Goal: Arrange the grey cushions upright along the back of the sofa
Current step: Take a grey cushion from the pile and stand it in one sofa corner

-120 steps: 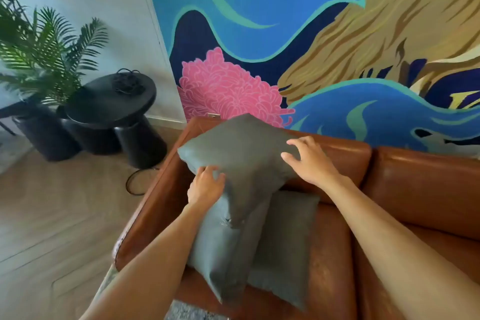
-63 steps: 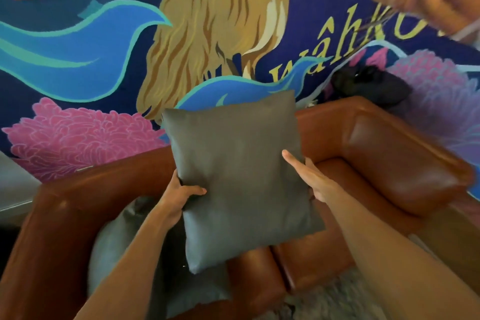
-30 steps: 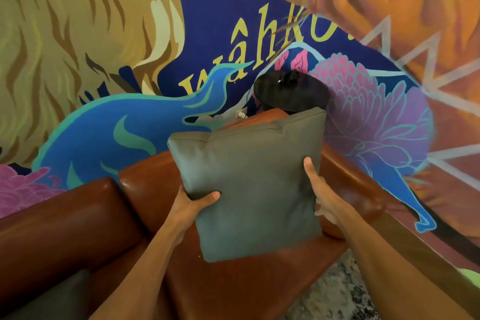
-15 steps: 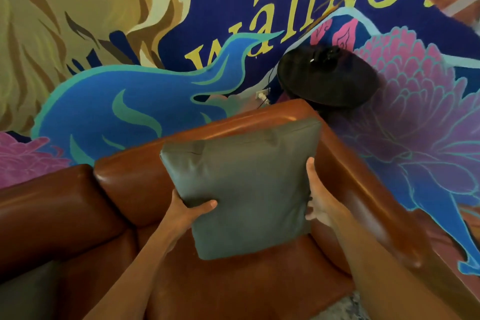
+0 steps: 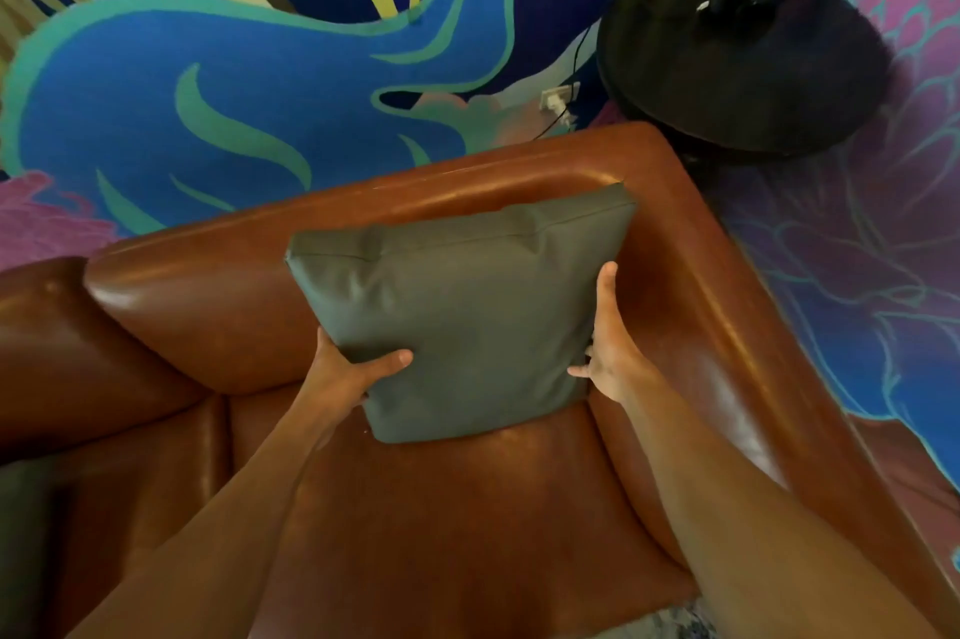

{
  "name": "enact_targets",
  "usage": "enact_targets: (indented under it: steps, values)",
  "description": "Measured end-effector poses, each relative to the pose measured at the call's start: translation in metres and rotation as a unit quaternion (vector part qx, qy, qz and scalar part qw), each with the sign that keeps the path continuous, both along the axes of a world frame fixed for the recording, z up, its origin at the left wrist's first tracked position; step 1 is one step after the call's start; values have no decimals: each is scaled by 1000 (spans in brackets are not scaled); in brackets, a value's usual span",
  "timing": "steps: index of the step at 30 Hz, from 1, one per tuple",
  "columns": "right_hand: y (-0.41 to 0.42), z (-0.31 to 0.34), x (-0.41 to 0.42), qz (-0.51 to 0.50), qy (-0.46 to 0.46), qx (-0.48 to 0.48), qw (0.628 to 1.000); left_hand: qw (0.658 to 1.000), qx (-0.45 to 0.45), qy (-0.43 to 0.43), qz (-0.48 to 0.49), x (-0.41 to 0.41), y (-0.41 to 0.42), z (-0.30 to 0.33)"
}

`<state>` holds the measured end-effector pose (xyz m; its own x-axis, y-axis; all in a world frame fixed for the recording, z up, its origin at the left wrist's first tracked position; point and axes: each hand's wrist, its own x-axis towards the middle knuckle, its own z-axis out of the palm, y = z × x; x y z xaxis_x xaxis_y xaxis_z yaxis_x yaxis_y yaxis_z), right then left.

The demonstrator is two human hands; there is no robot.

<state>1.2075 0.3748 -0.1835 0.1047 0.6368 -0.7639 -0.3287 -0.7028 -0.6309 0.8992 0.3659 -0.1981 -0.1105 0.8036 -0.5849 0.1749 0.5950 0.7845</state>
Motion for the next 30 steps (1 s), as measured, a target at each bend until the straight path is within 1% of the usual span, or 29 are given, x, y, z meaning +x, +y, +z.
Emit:
enact_targets:
  steps: [4,7,11,15,18,21,25,28,30]
  values:
    - [18,-25,1,4,6,-8,1000,1000,-16,1,0,8,11,-24]
    - [32,-48,1,2,7,-15,1000,1000,-7,-1,13,9,21,-45]
    - [43,-74,-3,-32,-1,-21,999,1000,0,15,-2,6,30,-59]
    - [40,-68,-17,-63,-36,-28,997,999,6,43,-11,-10,28,-79]
    - [31,-61,-24,-65,-60,-27,996,998,-15,64,-25,-14,24,-68]
    - [15,-61,-29,-64,-98,-38,992,989,-63,110,-76,-17,10,-52]
    - [-20,-62,-62,-33,-182,-49,982,975,-65,170,-128,-41,-19,-40]
    - [-47,-58,-101,21,-197,-62,978,966,-76,204,-141,-69,-42,-31]
    - [-62,-54,-128,63,-188,-70,978,968,-72,205,-129,-89,-58,-24]
